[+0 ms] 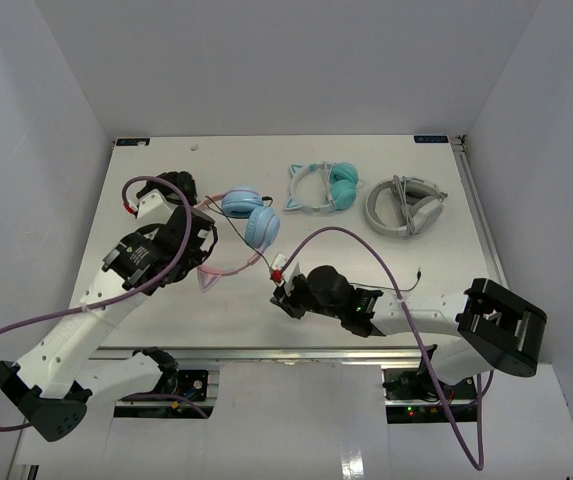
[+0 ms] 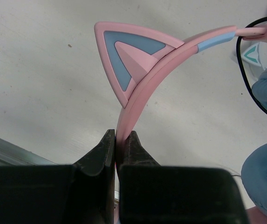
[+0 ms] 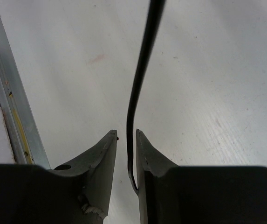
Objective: Wrap the headphones
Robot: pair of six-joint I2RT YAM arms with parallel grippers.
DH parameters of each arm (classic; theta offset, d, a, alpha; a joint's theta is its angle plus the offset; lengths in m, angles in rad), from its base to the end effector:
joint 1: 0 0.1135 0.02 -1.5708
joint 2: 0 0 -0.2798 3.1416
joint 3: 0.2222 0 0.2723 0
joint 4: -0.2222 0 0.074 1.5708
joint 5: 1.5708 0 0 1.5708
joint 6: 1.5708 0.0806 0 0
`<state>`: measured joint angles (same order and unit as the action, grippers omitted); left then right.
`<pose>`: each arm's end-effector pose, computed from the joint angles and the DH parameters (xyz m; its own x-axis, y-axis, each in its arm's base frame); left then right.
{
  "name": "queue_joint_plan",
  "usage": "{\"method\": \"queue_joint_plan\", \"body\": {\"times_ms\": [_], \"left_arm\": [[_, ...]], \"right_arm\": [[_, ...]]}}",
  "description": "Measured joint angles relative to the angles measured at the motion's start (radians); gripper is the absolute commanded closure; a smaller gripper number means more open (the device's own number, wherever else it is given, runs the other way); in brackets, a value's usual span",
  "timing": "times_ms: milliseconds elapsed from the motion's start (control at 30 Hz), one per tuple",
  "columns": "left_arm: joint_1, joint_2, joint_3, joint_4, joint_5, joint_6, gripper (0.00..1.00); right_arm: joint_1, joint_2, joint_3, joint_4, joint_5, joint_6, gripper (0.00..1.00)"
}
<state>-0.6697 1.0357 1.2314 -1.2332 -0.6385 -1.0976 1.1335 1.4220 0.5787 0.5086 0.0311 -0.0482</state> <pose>0.1840 -0.0844 0.3452 -0.5399 -0.4842 -0.6885 -0.4820 0.8484 -0.2186 0.1488 0.3123 0.1810 -0.0959 -0.3189 -0.9429 -0.8987 0.4350 -0.0557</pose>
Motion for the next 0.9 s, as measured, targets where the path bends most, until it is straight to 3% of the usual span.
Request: {"method": "queue_joint_plan", "body": {"times_ms": [400, 600, 900], "left_arm": [[0.000, -0.056, 0.010, 0.008, 0.063, 0.035, 1.00], [0.000, -0.087, 0.022, 0.011, 0.099, 0.054, 1.00], [0.000, -0.184, 0.018, 0.082, 0.213, 0.106, 1.00]], "right_arm": [[-0.045, 0.024, -0.130, 0.205, -0.079, -0.054, 0.72], [-0.084, 0.041, -0.184, 0.313, -0.130, -0.060, 0.88], [-0.151, 0.118, -0.188, 0.424, -0.204, -0.043, 0.86]]}}
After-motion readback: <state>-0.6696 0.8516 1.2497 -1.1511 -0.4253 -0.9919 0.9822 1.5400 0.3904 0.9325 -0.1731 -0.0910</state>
